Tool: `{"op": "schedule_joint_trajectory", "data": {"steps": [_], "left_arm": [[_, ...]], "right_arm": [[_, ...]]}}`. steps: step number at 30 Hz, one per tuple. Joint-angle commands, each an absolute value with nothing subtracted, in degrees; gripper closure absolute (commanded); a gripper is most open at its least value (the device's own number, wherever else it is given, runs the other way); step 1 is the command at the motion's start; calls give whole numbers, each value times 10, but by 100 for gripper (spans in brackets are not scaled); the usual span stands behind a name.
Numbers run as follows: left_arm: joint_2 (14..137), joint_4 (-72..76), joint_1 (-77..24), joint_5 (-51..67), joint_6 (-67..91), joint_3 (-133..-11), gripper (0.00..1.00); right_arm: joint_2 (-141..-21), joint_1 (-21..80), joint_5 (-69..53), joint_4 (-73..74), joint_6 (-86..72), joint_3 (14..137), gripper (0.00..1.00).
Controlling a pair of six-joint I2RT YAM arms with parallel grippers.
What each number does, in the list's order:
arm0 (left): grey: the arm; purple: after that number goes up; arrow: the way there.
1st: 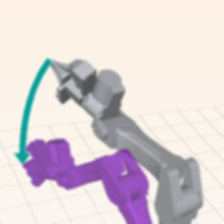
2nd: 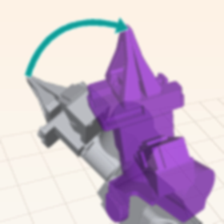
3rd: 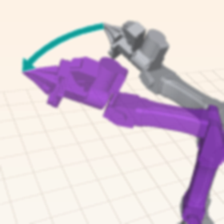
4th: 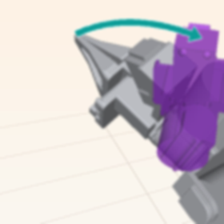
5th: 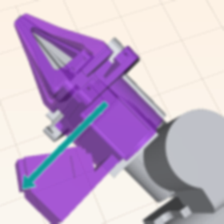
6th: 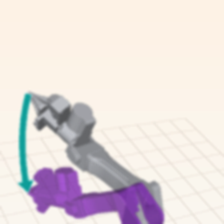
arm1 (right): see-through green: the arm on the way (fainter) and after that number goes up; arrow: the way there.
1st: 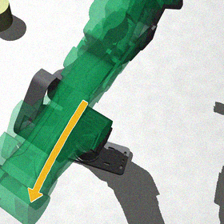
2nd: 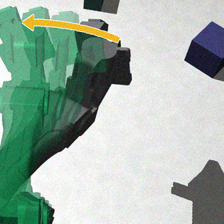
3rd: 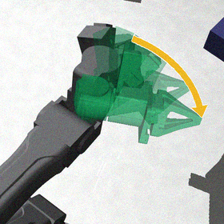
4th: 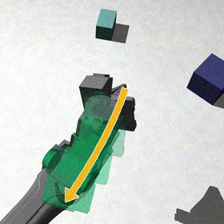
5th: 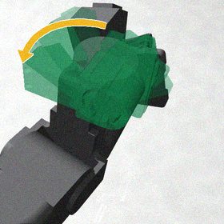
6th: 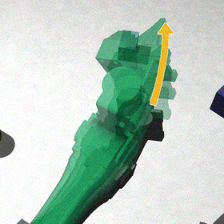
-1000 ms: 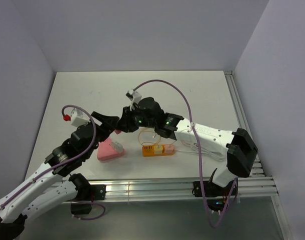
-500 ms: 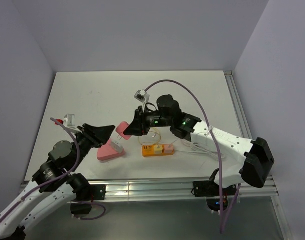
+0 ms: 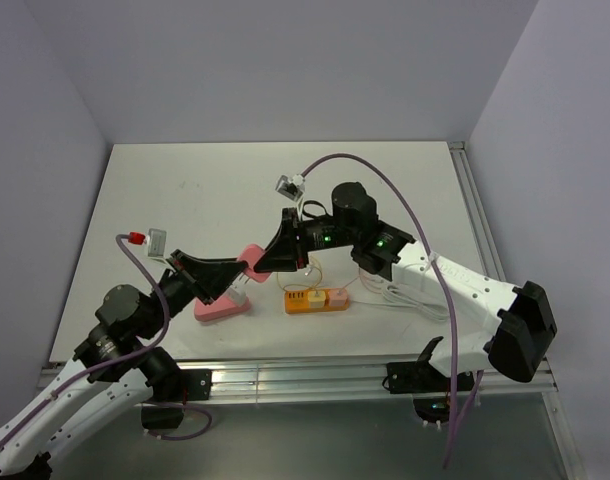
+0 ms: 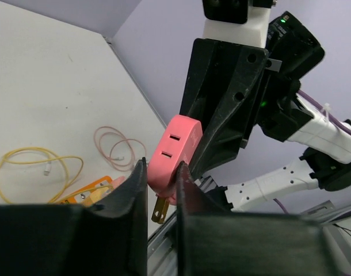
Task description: Insert the plug
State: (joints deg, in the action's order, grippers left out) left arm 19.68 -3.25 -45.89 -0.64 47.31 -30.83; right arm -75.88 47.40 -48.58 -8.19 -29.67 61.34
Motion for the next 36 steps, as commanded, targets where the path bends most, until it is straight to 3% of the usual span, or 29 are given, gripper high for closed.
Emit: {"op": "schedule_joint_trajectory", "data": {"steps": [1,2,4,11,19,27,36], "left_arm": [[202,25,-462,41,461,-311,93],[203,23,-461,44,459,-313,99],[207,21,-461,52,456,-317,99],[223,8,-462,84,441,-330,100],[240,-15,-461,92,427,-350,100],[238,-28,-461,80,426,-356,100],[236,-58,-461,73,414,-370,100]], "right_arm": [[-744,479,-512,-117,-299,610,100],[-745,479,-523,-117,-295,611,100],[-754,479,-535,-110,-293,621,100],[-792,478,-598,-30,-240,670,75],[-818,484,-614,20,-203,700,60],[-821,488,-608,22,-203,699,63],[-796,478,-587,33,-193,685,55]]}}
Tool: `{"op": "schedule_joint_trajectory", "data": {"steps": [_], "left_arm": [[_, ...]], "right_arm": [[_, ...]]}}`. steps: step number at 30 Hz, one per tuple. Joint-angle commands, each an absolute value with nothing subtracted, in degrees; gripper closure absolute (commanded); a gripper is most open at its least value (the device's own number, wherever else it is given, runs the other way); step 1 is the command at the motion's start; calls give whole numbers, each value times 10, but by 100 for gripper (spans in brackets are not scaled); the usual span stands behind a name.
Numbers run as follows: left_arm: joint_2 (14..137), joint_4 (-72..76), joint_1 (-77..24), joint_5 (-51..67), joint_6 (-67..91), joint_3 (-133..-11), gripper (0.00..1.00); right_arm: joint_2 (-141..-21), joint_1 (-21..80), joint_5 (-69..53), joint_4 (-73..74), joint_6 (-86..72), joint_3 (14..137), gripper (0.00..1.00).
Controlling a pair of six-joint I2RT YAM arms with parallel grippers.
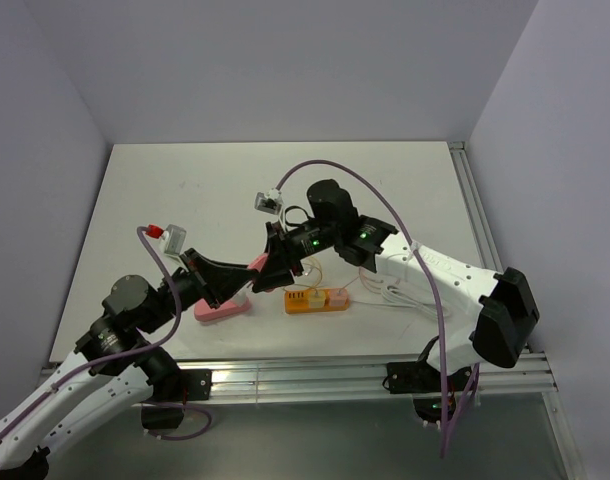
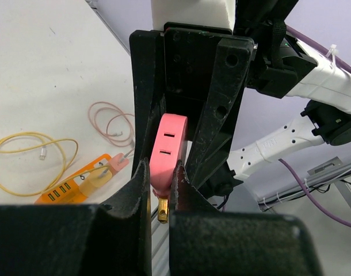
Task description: Insert the plug
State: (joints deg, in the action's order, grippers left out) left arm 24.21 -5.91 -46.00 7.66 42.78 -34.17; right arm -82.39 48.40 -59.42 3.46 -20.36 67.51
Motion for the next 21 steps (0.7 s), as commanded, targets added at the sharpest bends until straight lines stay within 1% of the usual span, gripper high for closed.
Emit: {"op": "schedule_joint_trajectory", "data": {"steps": [1,6,12,13,15,18,19,20,21], "left_arm": [[236,-59,-461,72,413,-370,99],[235,-55,-461,75,417,-365,100],[234,-56,-461,70,417,-365,100],[233,-58,-461,71,417,-366,100],[235,-59,-461,70,416,-367,100],[237,-56,-461,72,416,-368,100],[237,-56,-461,72,415,-368,100],[238,-56,-461,72,416,-368,100],[239,-58,-461,70,416,-369,100]], "right_arm": [[-795,476,-586,33,-193,684,55],[-793,469,-589,20,-202,681,56],[-796,468,-598,3,-221,680,60],[-797,468,-601,2,-223,678,64],[-799,468,-605,2,-225,675,67],[-801,468,-611,-15,-227,671,78],[-802,468,-613,-15,-226,671,90],[-803,468,-615,-15,-225,671,97],[-804,468,-614,-14,-225,671,100]]}}
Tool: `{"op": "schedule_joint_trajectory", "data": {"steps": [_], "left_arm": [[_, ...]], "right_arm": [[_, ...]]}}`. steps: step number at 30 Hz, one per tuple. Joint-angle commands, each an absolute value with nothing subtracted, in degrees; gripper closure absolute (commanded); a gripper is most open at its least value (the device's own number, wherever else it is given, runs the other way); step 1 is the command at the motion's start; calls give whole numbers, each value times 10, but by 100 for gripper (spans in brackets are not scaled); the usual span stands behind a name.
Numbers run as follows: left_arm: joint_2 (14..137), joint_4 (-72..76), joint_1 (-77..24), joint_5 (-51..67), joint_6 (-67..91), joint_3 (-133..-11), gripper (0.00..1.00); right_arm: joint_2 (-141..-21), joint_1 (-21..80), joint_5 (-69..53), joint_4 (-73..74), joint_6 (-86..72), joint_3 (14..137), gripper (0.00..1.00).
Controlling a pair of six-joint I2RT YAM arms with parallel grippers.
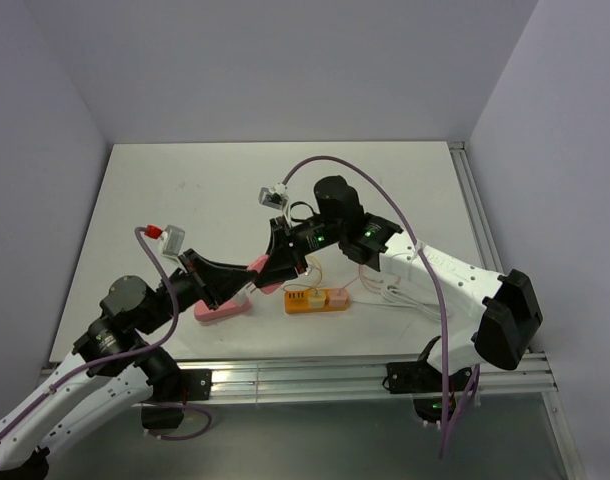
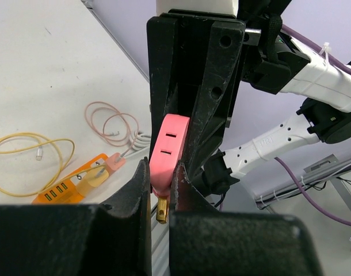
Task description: Insert the plug
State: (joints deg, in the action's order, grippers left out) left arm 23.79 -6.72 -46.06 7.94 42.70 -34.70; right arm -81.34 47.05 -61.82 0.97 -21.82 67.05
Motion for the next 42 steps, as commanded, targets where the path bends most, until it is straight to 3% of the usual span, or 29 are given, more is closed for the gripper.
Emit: {"op": "schedule_joint_trajectory", "data": {"steps": [1,3,7,10,14,19,26,31,42], "left_arm": [[241,-61,-461,60,417,-371,100],[244,-98,-461,23,434,-383,99],[257,-253,-461,-155,500,-431,46],[264,-386,-461,-303,584,-463,35],[300,-562,-461,-461,764,-493,34],[415,-667,-461,-456,830,-516,36],[455,-604,-434,-418,811,-463,47],[417,-512,-285,-317,723,-389,50],[463,-584,-236,-323,864,-385,52]], "right_arm": [[-803,468,-611,-12,-223,671,100],[-807,469,-579,-1,-211,676,100],[-830,469,-501,57,-195,702,100],[-863,468,-442,70,-205,725,100],[-914,469,-370,114,-202,770,100],[-1011,490,-276,195,-186,879,100],[-1158,521,-207,302,-173,1063,100],[-1250,541,-185,363,-162,1182,100],[-1364,585,-177,466,-120,1328,100]]}}
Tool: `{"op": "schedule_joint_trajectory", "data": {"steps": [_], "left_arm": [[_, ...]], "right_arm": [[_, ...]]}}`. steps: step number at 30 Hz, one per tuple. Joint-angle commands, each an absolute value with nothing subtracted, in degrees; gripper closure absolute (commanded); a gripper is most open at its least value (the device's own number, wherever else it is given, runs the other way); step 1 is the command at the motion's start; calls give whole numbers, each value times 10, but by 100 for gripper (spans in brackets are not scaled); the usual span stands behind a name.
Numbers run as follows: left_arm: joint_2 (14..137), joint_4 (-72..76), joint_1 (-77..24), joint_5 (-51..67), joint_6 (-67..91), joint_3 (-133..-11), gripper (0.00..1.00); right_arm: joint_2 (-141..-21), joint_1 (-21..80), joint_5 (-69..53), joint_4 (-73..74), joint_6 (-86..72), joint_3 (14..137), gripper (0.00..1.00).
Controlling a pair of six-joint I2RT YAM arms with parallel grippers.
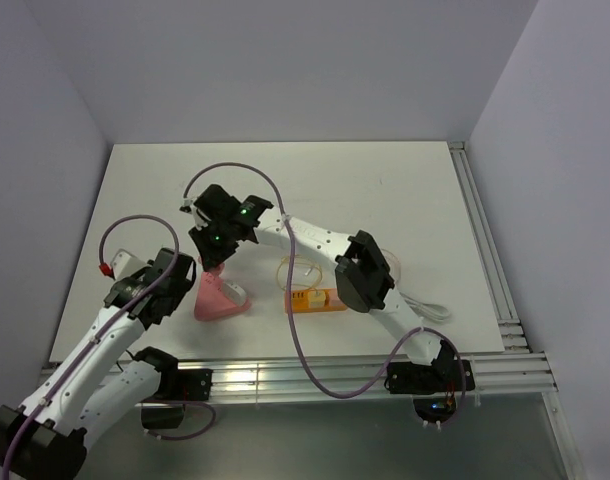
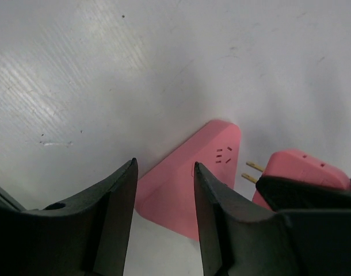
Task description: Insert the plug
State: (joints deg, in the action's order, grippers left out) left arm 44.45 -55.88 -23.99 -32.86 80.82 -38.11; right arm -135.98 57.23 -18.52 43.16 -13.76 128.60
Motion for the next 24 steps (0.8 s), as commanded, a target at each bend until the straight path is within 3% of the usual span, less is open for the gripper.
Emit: {"op": "schedule_joint_trajectory", "data": {"steps": [1,19,24], "left_arm": [[475,-588,-236,-323,874,-382,52],[465,-512,-235,-258,884,-306,55],[460,-487,-236,-279,871,-302,61]], "right_arm": [[-1370,587,-174,470,-119,1333,100],[-1438,606,-113,530,-109,1413,100],[-1439,606,-101,526,-99,1419,100]]}}
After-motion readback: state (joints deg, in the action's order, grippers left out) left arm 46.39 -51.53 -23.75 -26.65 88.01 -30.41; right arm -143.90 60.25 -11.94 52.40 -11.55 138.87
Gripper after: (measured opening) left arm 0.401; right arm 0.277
